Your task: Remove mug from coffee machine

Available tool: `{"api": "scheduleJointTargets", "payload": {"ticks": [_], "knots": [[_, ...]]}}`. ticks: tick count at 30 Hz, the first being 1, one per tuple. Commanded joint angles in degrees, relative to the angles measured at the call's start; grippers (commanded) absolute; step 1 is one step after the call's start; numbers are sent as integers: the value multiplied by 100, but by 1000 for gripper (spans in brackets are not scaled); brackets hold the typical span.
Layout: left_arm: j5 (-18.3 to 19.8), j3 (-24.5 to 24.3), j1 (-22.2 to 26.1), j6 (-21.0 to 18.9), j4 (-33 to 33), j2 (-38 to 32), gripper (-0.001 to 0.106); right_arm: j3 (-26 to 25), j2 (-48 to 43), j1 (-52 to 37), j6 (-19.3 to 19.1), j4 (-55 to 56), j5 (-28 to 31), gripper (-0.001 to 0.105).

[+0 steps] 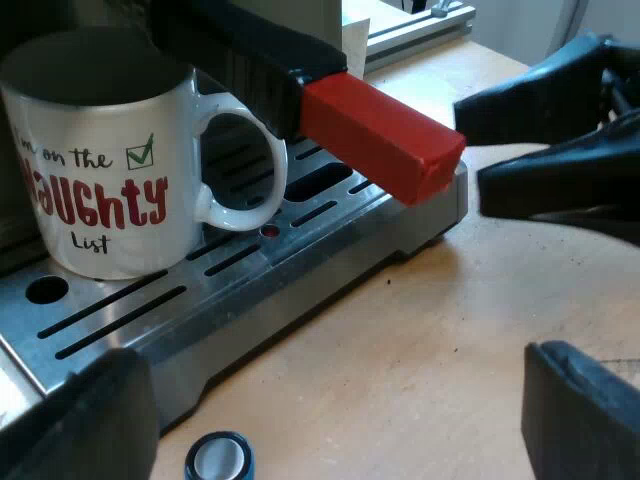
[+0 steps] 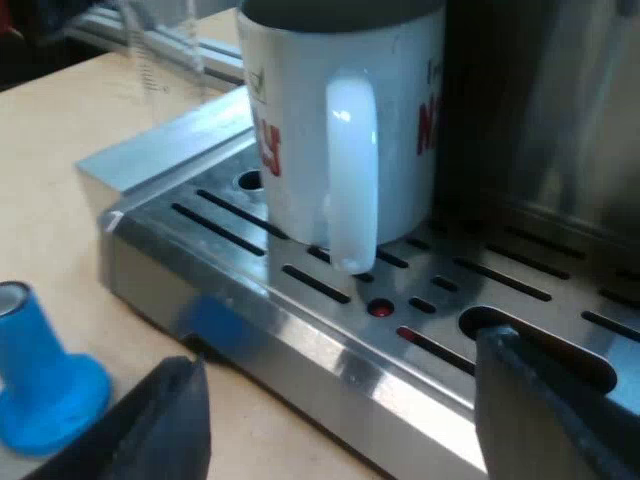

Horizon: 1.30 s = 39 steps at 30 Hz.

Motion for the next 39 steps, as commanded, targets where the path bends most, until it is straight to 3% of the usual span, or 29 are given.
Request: {"api": "scheduleJointTargets", "payload": {"ticks": [1,4,10,11,14,30,37,38,39], "knots": [[25,2,-33,22,-59,-19,77,-63,317,72,163,-617,228,59],[25,2,-33,22,-59,-19,77,-90,434,69,257,-730,229,59],[25,2,-33,22,-59,-19,77,-677,1003,69,300,-860,265,68],[25,2,-33,22,-59,-19,77,-978,1237,69,300,-860,265,67],[25,2,-33,22,-59,-19,77,-1225,1512,69,300,-860,310,67],[25,2,-33,22,-59,-19,77,-2196,2608,52,468,-860,309,67],[25,2,-33,22,-59,-19,77,-2393,2806,53,467,-860,309,67],[25,2,-33,22,-59,-19,77,-2431,2836,53,467,-860,309,65],[25,2,-33,22,-59,-19,77,-2477,2870,53,467,-860,385,56]]}}
